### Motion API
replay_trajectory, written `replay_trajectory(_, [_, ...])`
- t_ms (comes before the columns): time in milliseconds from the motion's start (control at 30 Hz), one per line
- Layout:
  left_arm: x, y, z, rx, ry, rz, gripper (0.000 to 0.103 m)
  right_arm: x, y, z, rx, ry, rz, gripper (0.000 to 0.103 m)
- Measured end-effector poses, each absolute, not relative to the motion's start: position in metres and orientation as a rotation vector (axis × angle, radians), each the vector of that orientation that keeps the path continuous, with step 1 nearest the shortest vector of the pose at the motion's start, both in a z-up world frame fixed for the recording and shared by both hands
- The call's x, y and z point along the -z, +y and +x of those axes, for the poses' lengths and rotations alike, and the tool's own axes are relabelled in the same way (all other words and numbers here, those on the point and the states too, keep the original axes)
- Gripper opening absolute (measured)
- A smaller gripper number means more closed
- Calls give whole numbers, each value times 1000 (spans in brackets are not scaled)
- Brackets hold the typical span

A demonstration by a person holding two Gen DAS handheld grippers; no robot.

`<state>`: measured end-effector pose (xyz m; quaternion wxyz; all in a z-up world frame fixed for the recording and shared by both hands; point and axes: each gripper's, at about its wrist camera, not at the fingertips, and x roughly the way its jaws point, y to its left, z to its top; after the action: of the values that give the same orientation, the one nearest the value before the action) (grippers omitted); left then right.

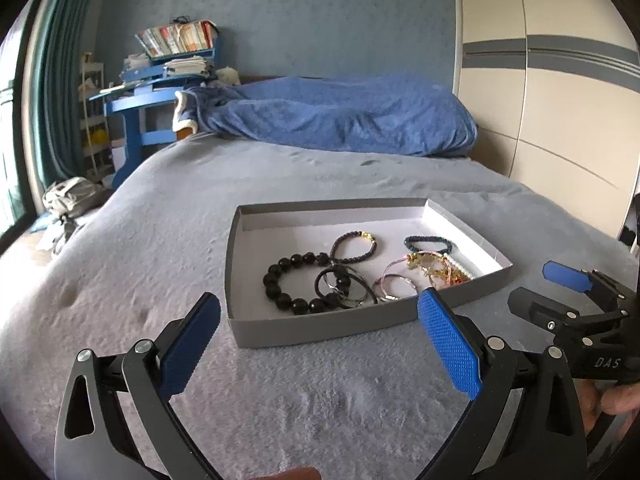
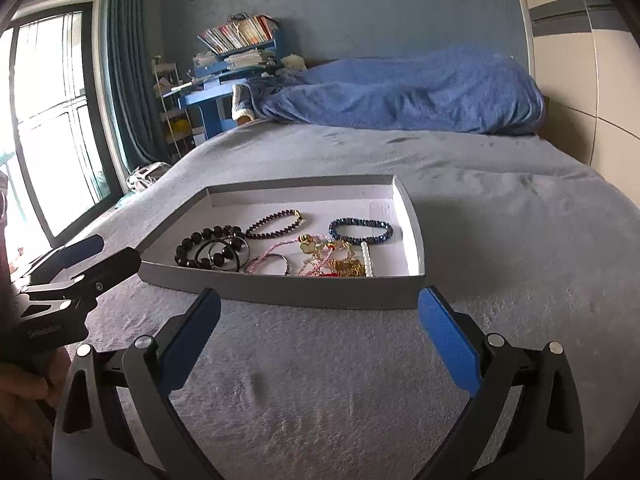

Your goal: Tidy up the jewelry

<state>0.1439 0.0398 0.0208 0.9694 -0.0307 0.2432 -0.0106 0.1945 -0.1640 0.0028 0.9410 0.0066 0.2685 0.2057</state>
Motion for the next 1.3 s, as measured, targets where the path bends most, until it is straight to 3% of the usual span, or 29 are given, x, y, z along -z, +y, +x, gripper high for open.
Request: replay_trajectory(1300, [-16, 43, 146, 21, 507, -82, 98, -4, -157, 194, -427, 560, -25, 98])
